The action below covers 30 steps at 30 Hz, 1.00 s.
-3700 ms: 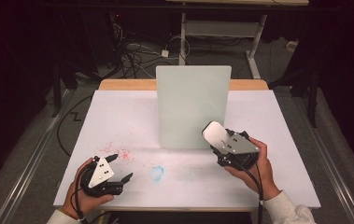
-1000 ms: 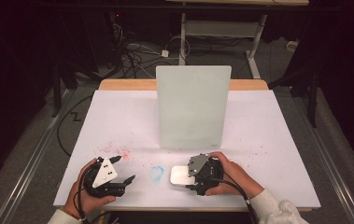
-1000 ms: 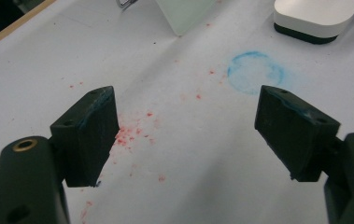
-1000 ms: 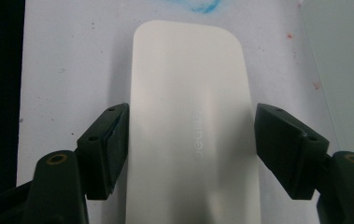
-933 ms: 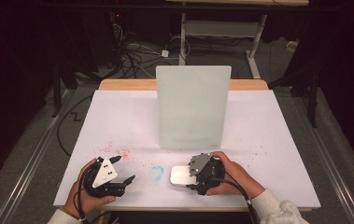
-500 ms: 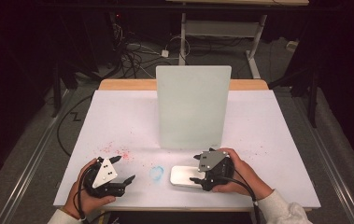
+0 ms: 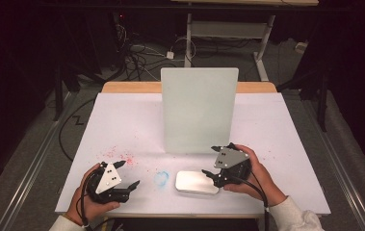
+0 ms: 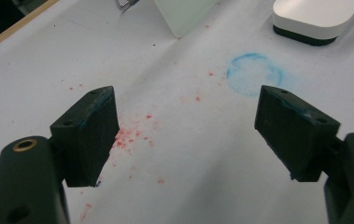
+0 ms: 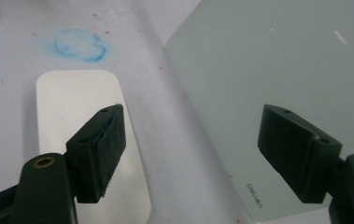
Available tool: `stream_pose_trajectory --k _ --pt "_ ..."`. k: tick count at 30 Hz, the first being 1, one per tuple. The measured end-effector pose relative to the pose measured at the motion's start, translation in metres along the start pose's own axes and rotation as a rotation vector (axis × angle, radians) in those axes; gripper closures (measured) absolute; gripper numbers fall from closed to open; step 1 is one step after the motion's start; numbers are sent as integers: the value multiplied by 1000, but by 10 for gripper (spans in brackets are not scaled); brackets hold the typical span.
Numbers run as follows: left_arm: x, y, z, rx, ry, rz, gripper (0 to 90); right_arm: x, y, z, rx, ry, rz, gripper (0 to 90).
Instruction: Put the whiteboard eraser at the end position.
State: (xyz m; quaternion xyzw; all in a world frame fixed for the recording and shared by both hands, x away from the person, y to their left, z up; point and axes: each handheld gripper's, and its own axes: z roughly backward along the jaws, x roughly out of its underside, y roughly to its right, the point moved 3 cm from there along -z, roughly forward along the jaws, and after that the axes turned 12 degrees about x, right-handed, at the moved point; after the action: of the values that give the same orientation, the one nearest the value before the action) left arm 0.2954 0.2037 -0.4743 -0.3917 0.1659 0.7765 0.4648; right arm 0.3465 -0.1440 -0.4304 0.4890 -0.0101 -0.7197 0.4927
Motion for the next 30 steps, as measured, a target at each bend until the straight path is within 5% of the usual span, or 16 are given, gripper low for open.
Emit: stream_pose_trajectory --k 30 --pt "-2 -1 0 -10 4 -7 207 44 34 26 294 31 -153 197"
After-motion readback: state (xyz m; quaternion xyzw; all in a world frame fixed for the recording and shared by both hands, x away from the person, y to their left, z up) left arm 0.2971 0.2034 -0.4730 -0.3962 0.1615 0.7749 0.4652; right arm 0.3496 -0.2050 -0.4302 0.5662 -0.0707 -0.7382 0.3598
